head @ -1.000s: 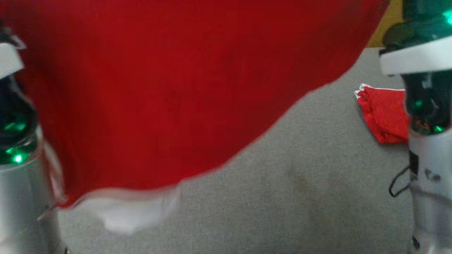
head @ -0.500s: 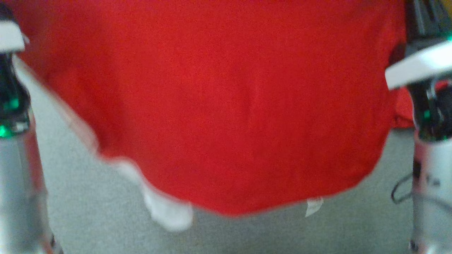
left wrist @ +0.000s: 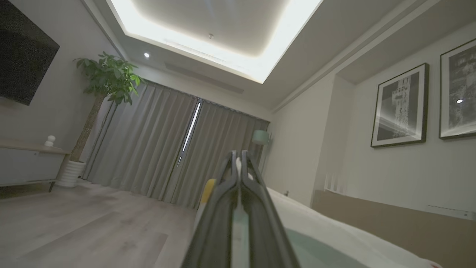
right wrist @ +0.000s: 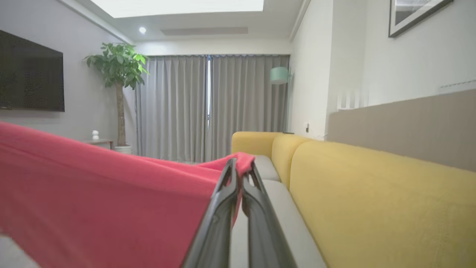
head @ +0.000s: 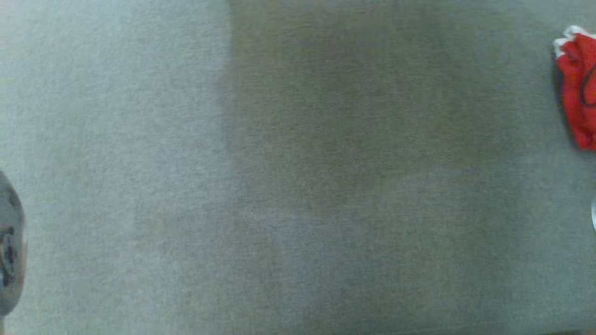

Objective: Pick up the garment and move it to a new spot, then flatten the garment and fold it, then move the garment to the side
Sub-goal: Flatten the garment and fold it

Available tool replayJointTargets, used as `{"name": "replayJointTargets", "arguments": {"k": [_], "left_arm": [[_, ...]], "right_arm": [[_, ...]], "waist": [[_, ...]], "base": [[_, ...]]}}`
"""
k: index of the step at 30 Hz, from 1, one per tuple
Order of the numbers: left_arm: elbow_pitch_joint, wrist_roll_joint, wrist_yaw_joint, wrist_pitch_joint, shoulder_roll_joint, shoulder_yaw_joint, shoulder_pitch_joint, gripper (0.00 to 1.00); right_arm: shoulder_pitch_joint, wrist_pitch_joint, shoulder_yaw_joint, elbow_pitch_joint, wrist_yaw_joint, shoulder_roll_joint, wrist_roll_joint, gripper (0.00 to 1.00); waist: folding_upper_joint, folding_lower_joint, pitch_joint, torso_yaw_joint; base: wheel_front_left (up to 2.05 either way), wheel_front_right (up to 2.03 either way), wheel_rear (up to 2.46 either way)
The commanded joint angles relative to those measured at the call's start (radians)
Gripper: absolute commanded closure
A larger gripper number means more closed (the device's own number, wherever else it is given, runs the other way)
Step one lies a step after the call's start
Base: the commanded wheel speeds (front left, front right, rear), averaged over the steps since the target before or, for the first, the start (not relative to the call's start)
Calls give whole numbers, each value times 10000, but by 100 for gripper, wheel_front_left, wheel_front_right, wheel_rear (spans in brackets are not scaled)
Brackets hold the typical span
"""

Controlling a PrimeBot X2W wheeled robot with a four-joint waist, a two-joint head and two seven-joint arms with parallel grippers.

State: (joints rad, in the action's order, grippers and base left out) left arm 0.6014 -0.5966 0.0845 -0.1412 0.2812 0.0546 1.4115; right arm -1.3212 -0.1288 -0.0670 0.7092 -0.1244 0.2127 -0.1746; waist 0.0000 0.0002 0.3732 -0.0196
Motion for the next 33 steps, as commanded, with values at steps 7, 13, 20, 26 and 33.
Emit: {"name": "replayJointTargets", "arguments": {"k": [7, 13, 20, 26, 33], "left_arm": [[978, -71, 355, -607, 238, 438, -823, 100], [1176, -324, 447, -970, 145, 906, -2915, 100], [137, -957, 459, -1075, 327, 1733, -5964, 100], [-1313, -1309, 460, -883, 752, 2350, -8357, 100], [-3215, -1374, 36, -504, 1065, 2569, -10525, 100]], "right_arm": [[601, -463, -833, 1763, -63, 200, -111, 100], [1948, -162, -2132, 2961, -63, 484, -786, 100], [3595, 819, -4131, 2855, -63, 1081, -2106, 100], [4783, 1689, -5484, 1759, -63, 2027, -3636, 100], [5893, 2169, -6428, 371, -63, 3043, -4906, 100]], "waist": [[0, -2, 87, 303], [0, -2, -124, 433], [0, -2, -820, 493], [0, -2, -1535, 476], [0, -2, -2207, 449]], "base": [[0, 0, 0], [0, 0, 0], [0, 0, 0], [0, 0, 0], [0, 0, 0]]}}
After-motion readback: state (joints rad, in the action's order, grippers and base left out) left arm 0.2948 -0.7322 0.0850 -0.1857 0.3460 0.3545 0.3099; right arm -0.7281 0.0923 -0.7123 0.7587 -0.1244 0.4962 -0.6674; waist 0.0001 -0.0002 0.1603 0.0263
